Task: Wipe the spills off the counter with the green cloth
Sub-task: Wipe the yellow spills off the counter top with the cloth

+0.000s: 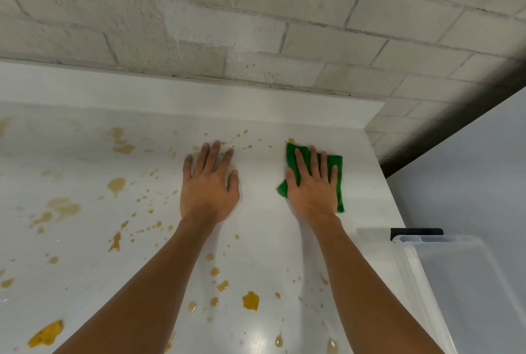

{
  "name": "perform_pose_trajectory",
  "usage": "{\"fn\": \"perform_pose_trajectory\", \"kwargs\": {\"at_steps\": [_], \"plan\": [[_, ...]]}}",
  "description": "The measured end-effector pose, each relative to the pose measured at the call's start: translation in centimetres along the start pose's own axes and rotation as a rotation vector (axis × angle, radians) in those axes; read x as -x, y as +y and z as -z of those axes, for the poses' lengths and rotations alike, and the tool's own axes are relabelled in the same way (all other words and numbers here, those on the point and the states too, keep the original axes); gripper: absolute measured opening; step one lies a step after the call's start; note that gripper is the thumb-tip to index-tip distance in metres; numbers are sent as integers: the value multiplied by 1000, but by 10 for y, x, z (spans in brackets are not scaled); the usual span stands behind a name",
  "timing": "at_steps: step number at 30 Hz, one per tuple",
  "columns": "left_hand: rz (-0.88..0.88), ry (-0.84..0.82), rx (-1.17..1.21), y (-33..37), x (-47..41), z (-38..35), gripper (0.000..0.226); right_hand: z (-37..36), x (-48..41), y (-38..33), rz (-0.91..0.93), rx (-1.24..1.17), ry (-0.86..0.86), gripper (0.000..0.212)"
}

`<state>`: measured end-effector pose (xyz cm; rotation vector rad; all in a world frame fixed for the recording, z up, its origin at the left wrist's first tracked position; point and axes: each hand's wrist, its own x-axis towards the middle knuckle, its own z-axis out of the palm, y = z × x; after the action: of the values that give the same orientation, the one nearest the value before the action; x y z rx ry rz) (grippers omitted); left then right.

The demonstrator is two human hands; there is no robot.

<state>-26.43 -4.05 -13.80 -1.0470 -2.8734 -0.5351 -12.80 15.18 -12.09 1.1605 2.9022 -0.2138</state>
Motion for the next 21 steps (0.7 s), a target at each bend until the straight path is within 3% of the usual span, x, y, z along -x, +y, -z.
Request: {"fn": "perform_pose_trajectory", "kwargs": {"at_steps": [7,15,21], "plan": [[3,20,10,1,0,0,63,-10,28,-8,345,-13,33,64],[5,10,10,1,0,0,64,-2,4,5,44,1,17,74],[5,31,20,2,0,1,65,-10,12,-27,270,-14,24,67]]}}
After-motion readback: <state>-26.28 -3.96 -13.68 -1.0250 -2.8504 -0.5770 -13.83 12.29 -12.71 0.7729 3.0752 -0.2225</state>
